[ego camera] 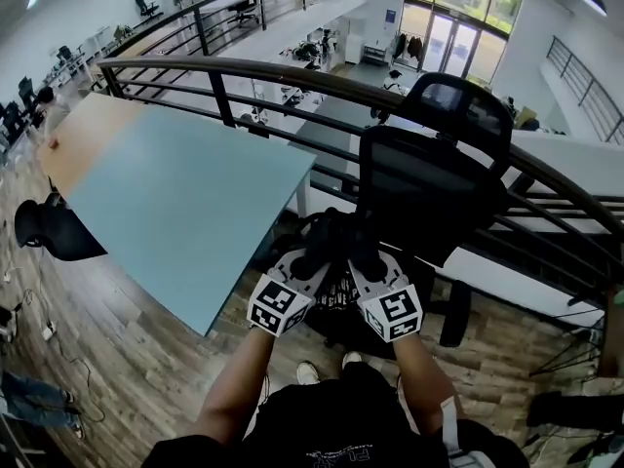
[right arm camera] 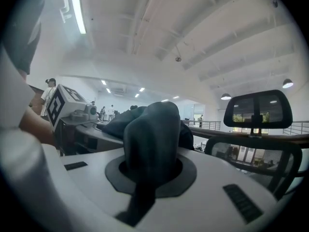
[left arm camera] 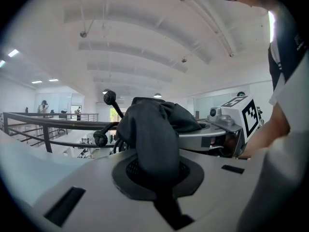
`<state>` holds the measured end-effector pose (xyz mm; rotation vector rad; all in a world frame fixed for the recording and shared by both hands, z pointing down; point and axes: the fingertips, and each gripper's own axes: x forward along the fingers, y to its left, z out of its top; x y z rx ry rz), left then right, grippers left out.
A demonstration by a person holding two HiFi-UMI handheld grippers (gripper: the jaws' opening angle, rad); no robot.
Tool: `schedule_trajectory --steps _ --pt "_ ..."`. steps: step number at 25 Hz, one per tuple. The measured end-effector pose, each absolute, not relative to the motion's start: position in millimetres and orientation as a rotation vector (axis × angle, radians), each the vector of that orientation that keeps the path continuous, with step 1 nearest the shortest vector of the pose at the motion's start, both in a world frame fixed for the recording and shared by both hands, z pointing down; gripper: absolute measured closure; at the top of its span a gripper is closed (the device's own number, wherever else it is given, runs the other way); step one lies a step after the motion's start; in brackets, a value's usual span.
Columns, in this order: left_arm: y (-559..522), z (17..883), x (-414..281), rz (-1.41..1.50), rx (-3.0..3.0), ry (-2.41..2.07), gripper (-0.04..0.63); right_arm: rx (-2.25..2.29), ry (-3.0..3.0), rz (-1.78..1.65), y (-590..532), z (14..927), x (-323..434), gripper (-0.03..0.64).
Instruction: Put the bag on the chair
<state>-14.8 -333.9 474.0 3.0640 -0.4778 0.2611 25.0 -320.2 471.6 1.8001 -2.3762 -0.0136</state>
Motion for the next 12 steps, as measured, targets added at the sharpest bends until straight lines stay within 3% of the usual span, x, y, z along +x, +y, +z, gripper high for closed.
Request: schedule_trajectory --steps 12 --pt "-348.0 494.3 80.7 0.294 3.034 -0.36 0.562 1.785 -2.303 0.065 -332.6 497.4 117.2 0.578"
